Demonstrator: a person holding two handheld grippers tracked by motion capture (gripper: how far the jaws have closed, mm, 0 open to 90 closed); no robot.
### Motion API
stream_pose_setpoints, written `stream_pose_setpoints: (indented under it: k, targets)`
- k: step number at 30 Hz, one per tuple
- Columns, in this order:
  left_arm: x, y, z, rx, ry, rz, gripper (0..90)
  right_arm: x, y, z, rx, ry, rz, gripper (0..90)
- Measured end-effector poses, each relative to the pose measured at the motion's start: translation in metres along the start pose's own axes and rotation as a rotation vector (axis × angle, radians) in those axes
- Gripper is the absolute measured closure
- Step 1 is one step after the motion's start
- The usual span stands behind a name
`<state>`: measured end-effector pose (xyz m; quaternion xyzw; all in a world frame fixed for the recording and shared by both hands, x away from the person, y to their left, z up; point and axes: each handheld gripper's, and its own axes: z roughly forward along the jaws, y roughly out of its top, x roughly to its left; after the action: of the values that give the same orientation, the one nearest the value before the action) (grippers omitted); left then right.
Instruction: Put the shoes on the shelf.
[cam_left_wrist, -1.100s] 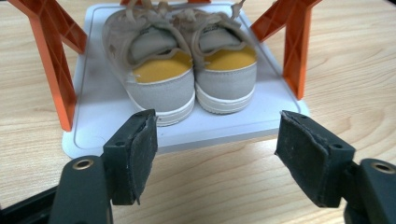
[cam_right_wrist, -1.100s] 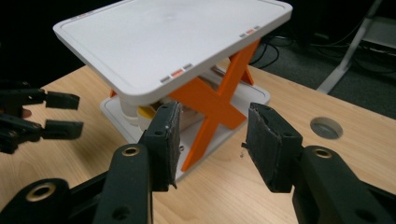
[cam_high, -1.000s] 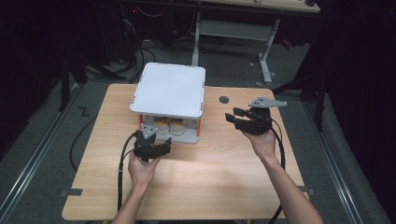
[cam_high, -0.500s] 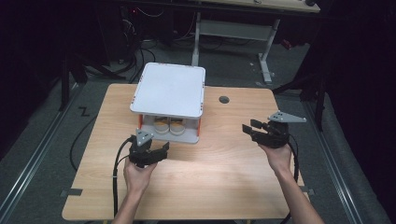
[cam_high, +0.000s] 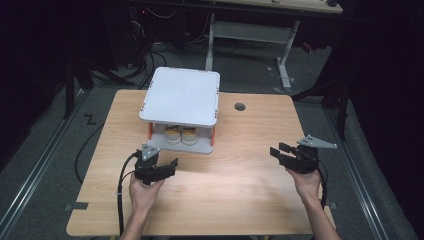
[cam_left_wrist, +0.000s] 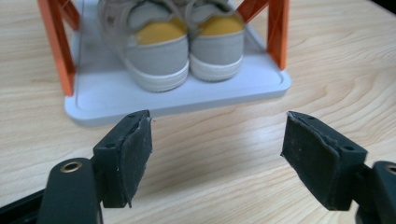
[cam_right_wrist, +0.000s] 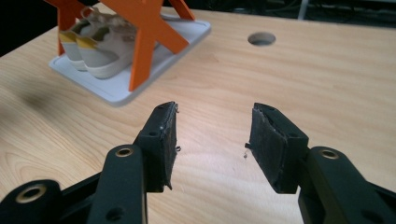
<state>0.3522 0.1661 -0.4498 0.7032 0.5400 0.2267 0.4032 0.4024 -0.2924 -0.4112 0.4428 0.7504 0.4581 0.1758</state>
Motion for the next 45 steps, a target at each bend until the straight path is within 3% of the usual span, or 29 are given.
stream_pose_setpoints:
  k: [6,11,21,27,39,44,45]
  targets:
    - [0.009,-0.009,0.004,0.035,0.006,-0.035,22.3,-0.010,-0.023,0.006,0.033,-0.022,0.041,51.0]
    - [0.013,-0.014,0.008,0.057,0.021,-0.038,22.1,-0.014,-0.038,0.011,0.058,-0.047,0.061,51.1]
    - [0.028,-0.025,0.017,0.091,0.107,-0.075,20.1,-0.023,-0.057,0.026,0.109,-0.115,0.053,51.0]
    - [0.033,-0.027,0.022,0.093,0.146,-0.073,20.1,-0.029,-0.066,0.033,0.130,-0.159,0.058,50.9]
    - [0.035,-0.028,0.034,0.114,0.191,-0.048,20.3,-0.031,-0.070,0.042,0.159,-0.226,0.015,49.9]
    - [0.036,-0.034,0.040,0.146,0.222,-0.026,19.9,-0.031,-0.073,0.046,0.171,-0.244,-0.004,49.0]
    - [0.037,-0.036,0.040,0.128,0.222,-0.025,18.5,-0.030,-0.073,0.046,0.174,-0.249,-0.016,48.4]
